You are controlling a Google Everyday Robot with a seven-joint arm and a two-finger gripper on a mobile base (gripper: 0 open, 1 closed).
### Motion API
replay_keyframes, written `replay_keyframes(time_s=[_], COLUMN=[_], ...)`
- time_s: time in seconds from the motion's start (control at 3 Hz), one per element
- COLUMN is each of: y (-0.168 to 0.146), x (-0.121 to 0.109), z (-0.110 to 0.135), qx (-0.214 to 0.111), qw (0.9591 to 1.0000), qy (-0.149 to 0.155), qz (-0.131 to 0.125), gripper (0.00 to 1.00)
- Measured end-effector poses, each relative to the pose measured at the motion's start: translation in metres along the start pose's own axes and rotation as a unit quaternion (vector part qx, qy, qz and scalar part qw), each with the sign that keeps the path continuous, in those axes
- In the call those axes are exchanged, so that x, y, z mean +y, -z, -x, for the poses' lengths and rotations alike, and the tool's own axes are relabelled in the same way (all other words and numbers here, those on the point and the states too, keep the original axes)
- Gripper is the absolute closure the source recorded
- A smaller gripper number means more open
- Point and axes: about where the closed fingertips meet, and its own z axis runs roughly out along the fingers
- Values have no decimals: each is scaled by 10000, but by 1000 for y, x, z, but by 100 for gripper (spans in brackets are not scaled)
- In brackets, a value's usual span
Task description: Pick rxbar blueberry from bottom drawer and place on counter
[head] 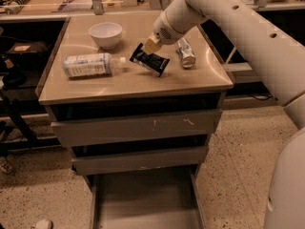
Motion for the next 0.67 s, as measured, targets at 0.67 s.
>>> replay_keyframes(time_s=[0.67], y=[0], x=[0], z=[0], qx=[0], qw=[10000], qy=[0], qz=[0], gripper=[35])
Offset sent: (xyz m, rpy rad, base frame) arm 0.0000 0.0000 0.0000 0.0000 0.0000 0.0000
